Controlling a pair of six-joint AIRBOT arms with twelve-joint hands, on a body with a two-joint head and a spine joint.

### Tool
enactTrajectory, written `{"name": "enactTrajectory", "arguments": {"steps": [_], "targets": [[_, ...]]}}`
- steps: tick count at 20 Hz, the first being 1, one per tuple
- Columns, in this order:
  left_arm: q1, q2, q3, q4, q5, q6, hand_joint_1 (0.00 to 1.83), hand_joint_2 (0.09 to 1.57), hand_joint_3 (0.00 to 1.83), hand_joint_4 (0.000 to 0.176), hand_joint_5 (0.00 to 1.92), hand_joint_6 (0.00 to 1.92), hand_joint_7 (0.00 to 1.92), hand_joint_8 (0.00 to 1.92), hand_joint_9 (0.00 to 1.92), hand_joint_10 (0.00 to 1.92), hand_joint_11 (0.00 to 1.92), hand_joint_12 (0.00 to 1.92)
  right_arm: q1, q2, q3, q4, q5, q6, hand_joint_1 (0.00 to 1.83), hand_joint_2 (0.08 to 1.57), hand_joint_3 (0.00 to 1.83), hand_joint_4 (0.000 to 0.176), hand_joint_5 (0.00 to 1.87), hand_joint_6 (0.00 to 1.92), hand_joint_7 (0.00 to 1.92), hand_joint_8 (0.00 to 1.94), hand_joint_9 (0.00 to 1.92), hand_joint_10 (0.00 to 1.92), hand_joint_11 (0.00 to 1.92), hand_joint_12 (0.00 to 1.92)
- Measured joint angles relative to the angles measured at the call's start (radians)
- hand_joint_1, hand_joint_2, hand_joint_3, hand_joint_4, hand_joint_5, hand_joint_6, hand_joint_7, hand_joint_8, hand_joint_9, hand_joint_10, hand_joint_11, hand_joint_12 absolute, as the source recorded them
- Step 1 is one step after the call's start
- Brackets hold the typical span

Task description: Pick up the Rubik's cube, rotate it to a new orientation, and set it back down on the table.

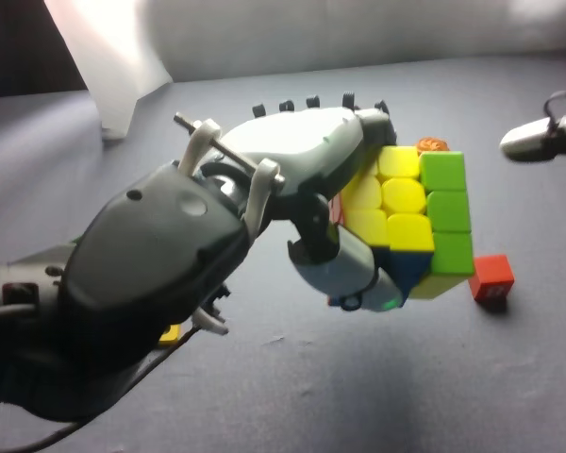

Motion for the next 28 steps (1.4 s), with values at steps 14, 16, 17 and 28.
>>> {"name": "enactTrajectory", "arguments": {"steps": [14, 16, 17, 28], "targets": [[0.093, -0.005, 0.068, 0.185, 0.07, -0.171, 1.21, 1.22, 0.0, 0.0, 0.95, 1.03, 0.59, 1.52, 0.52, 0.97, 0.29, 1.28, 0.008, 0.006, 0.002, -0.002, 0.016, -0.008, 1.15, 1.25, 0.0, 0.0, 0.27, 0.0, 0.94, 1.91, 1.01, 1.92, 0.96, 1.92], [0.108, -0.006, 0.068, 0.197, 0.084, -0.184, 1.21, 1.22, 0.0, 0.0, 0.94, 1.04, 0.59, 1.54, 0.53, 0.96, 0.32, 1.26, 0.008, 0.007, 0.002, -0.002, 0.018, -0.011, 1.15, 1.25, 0.0, 0.0, 0.28, 0.0, 0.93, 1.91, 1.01, 1.92, 0.96, 1.92], [0.113, -0.006, 0.068, 0.208, 0.085, -0.19, 1.21, 1.22, 0.0, 0.0, 0.94, 1.04, 0.59, 1.55, 0.53, 0.96, 0.33, 1.27, 0.008, 0.006, 0.002, -0.002, 0.018, -0.012, 1.15, 1.25, 0.0, 0.0, 0.29, 0.01, 0.94, 1.91, 1.01, 1.92, 0.96, 1.92], [0.121, -0.006, 0.072, 0.23, 0.089, -0.211, 1.19, 1.26, 0.0, 0.0, 0.87, 1.1, 0.55, 1.66, 0.52, 0.94, 0.37, 1.26, 0.008, 0.007, 0.002, -0.002, 0.029, -0.023, 1.16, 1.25, 0.0, 0.0, 0.4, 0.04, 0.81, 1.94, 0.88, 1.92, 0.86, 1.92]]}}
